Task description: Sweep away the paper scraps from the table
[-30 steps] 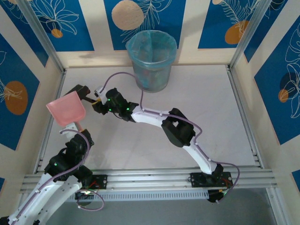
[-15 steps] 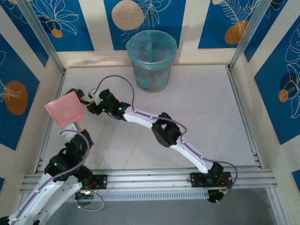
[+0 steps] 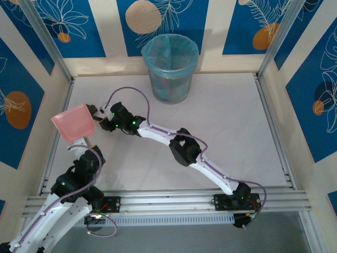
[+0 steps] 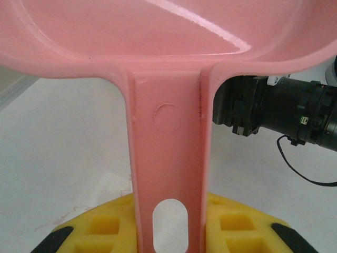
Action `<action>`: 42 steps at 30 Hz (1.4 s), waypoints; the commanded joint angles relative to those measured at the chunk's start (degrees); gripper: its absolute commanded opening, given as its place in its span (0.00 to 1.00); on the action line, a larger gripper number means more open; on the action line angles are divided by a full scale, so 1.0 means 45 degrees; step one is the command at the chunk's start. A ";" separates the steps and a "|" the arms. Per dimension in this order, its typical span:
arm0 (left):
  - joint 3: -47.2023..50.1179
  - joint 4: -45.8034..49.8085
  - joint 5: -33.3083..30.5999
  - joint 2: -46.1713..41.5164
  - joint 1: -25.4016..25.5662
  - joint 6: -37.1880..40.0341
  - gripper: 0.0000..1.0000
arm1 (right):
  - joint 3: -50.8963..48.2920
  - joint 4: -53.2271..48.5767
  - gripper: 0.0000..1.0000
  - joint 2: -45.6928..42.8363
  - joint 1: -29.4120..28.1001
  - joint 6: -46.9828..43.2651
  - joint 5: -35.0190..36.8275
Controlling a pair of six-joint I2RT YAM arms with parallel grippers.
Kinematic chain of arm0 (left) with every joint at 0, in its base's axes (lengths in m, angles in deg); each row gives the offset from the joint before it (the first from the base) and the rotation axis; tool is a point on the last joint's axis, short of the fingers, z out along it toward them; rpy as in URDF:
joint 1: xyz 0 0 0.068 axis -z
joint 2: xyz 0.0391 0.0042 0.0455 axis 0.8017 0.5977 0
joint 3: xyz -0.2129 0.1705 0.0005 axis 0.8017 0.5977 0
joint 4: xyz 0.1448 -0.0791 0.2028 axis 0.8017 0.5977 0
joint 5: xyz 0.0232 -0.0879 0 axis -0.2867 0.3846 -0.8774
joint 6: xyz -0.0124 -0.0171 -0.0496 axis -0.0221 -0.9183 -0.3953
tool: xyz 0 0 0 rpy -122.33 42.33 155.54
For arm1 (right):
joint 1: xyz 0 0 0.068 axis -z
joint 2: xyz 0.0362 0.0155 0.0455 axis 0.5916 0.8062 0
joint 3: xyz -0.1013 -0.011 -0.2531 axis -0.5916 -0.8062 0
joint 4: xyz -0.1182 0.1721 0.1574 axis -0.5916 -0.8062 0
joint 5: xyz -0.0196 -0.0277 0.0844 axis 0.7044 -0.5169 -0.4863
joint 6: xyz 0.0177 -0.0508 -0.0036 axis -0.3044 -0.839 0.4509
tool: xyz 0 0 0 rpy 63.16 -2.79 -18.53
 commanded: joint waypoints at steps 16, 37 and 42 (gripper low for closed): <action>-0.0114 0.0069 -0.0183 -0.0293 0.0023 -0.0035 0.00 | -0.9240 0.2513 0.00 -0.6124 0.0228 -0.0461 0.2404; 0.0005 -0.1902 0.2535 0.0928 0.0030 0.1365 0.00 | -1.8119 0.2568 0.00 -1.2643 0.0284 0.2094 0.6979; -0.0114 -0.3080 0.4589 0.2698 0.0039 0.1875 0.00 | -2.0353 0.1437 0.00 -1.5039 0.0278 0.3469 0.8111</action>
